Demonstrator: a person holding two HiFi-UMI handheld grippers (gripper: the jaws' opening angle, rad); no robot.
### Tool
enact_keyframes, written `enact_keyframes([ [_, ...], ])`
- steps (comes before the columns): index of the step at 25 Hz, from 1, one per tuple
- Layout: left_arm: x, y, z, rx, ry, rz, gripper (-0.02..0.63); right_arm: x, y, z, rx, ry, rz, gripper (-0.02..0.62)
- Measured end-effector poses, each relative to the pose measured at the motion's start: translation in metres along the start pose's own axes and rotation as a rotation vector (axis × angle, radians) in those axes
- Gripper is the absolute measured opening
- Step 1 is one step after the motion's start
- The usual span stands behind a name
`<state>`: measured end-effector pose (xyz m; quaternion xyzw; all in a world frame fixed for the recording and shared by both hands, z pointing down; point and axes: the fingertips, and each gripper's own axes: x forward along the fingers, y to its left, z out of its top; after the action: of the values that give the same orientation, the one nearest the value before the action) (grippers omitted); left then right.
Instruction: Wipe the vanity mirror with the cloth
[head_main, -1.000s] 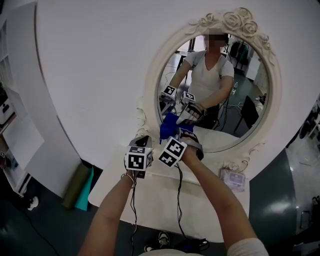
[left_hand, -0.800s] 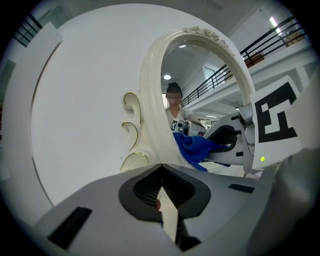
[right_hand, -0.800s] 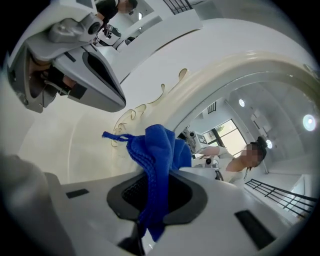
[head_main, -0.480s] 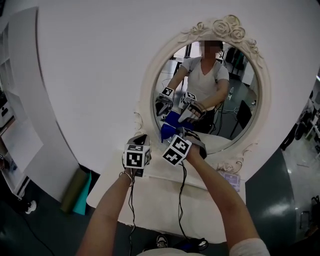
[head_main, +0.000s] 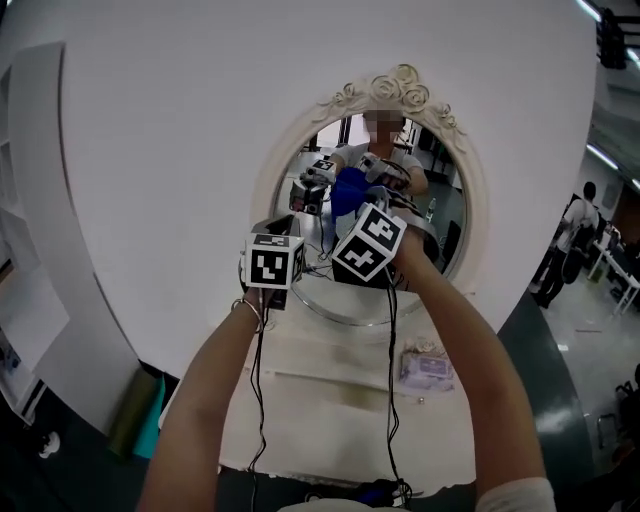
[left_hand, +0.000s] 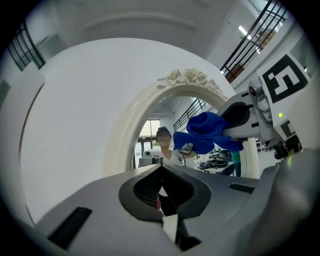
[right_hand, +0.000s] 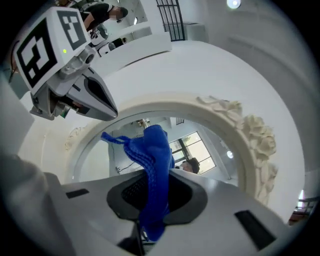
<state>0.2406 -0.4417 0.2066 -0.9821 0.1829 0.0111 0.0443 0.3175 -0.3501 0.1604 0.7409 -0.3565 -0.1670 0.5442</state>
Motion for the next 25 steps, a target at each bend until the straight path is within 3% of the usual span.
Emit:
enact_keyframes([
  [6,0.017,-0.022,0.097,0.082,-0.096,-0.018,0.005,-0.022,-0.103,0.014,-0.129,-0.013,-0.157,0.066],
  [12,0.021,-0.035,0.162,0.121,-0.187,-0.023,0.005,-0.027,-0.153,0.024,-0.19,0.023,-0.218,0.066],
  [18,0.029,-0.04,0.164,0.084,-0.183,-0.029,0.005,-0.018,-0.152,0.028,-0.217,0.037,-0.195,0.066],
  [25,0.03,-0.032,0.131,0.085,-0.138,-0.02,0.005,-0.011,-0.127,0.026,-0.175,0.028,-0.151,0.066],
])
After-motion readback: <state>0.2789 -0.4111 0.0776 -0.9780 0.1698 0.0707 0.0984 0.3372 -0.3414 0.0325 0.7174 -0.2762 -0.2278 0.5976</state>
